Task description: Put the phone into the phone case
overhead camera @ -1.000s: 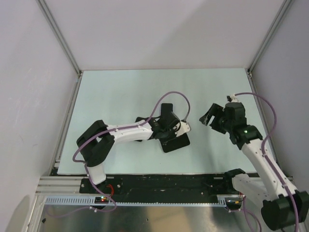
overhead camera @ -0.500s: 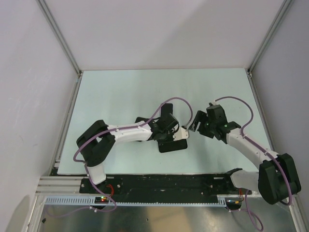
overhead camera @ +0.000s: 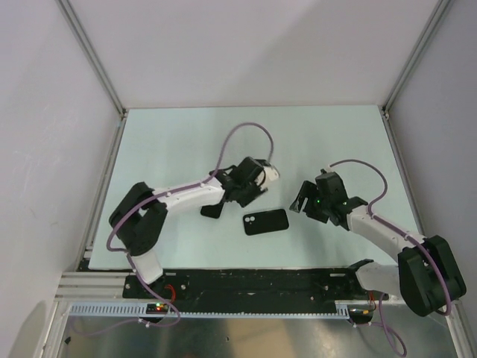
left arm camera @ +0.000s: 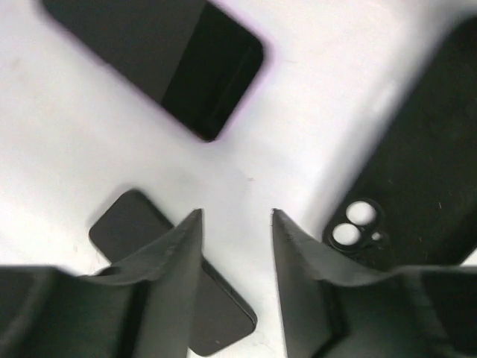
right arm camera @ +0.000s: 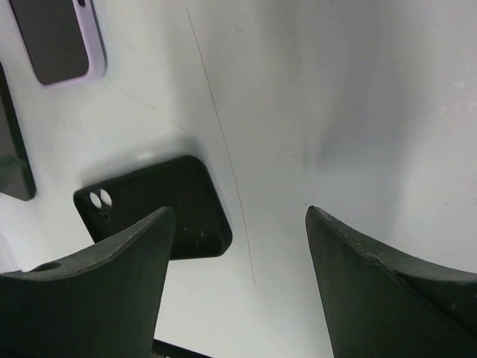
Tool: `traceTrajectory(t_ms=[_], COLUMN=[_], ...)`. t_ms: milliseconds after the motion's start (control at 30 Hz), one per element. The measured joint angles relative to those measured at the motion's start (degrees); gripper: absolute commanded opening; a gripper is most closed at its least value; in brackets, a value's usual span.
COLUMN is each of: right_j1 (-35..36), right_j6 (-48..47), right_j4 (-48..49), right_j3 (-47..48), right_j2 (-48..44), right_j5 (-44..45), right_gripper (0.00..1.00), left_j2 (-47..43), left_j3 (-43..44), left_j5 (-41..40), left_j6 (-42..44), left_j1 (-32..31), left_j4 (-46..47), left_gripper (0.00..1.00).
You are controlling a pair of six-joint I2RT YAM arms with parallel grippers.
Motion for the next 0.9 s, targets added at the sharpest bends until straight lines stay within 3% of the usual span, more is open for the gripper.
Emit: traceTrajectory(t_ms=[100, 267, 400, 533, 733, 900], right_j1=[2.3, 7.2, 10.0, 12.1, 14.3, 16.6], right_j6=[0.4, 1.0, 1.4, 1.9, 2.8, 4.3], right_j4=[0.2, 0.8, 2.1, 3.2, 5.7, 6.6], right_j3=[-1.4, -1.8, -1.8, -1.8, -1.8, -1.8], right_j2=[-0.4, 0.2, 2.5, 4.9, 7.4, 8.2], right_j5=[0.7, 2.4, 3.6, 4.8, 6.8, 8.6], right_gripper=[0.76, 0.69, 0.60, 0.46, 0.26, 0.20], left_j2=[-3.4, -12.5, -16.7, -16.3, -14.5, -13.4], left_j3=[0.1, -2.0, -6.1, -10.4, -12.2, -12.2], left_j5=[-5.4, -12.1, -12.7, -12.5, -11.1, -9.7], left_j6=[-10.4, -27.6, -36.9, -42.9, -47.8, -49.1], left_j1=[2.8, 9.2, 16.3, 22.1, 24.0, 24.5], left_j4=[0.5, 2.1, 2.5, 2.0, 0.8, 1.0], left_gripper=[0.81, 0.96, 0.98, 0.97, 0.93, 0.92])
